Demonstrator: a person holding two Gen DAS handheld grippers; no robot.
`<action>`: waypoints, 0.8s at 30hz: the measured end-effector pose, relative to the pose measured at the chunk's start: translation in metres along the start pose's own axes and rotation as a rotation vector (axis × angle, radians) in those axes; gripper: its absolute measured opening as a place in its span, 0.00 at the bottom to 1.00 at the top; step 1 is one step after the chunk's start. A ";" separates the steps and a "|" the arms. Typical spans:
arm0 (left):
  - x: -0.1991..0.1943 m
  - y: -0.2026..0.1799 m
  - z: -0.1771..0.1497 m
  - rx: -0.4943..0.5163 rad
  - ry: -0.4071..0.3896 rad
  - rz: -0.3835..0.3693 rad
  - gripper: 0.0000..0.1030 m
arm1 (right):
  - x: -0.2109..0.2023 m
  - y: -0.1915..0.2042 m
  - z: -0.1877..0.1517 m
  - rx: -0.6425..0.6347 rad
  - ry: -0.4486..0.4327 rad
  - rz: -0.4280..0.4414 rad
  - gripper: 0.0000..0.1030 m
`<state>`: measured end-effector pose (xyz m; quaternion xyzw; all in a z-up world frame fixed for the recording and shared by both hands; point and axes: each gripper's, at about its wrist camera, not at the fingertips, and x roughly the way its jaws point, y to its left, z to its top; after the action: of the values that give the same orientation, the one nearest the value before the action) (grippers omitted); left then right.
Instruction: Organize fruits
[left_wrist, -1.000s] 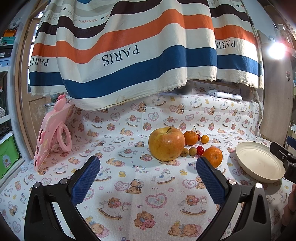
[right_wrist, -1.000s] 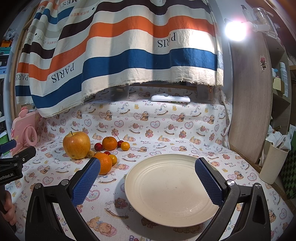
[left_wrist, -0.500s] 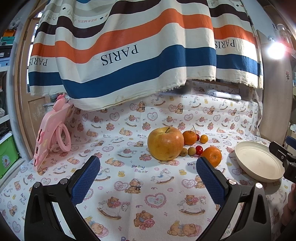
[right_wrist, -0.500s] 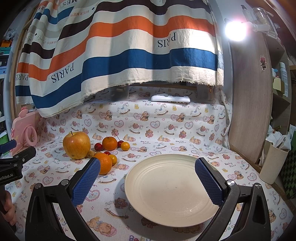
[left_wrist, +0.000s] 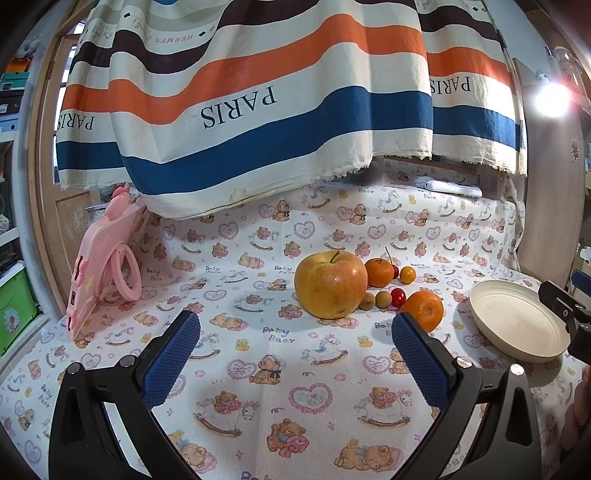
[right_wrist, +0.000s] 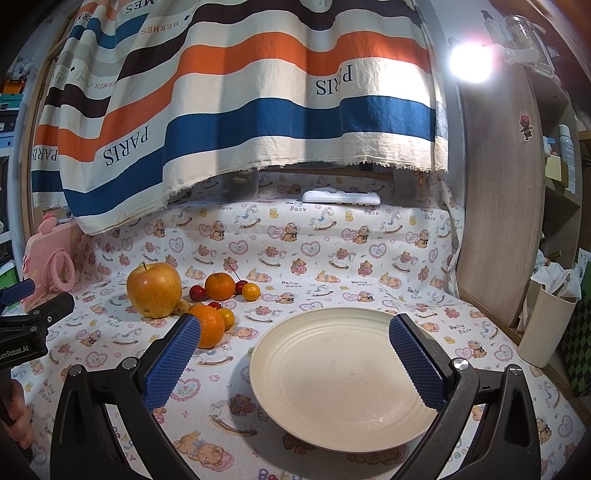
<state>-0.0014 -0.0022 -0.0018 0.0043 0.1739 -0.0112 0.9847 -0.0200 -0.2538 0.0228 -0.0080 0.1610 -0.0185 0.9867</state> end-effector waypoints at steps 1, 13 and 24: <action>0.000 0.000 0.000 0.000 0.000 0.001 1.00 | 0.000 0.000 0.000 0.000 0.001 0.001 1.00; 0.001 0.000 0.000 0.000 0.003 0.000 1.00 | 0.000 0.002 0.000 -0.002 0.005 0.005 1.00; -0.003 0.000 -0.002 -0.008 -0.038 -0.013 1.00 | 0.006 0.004 0.000 -0.004 0.026 0.026 1.00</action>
<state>-0.0048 -0.0024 -0.0023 -0.0008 0.1553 -0.0168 0.9877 -0.0145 -0.2500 0.0211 -0.0076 0.1739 -0.0057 0.9847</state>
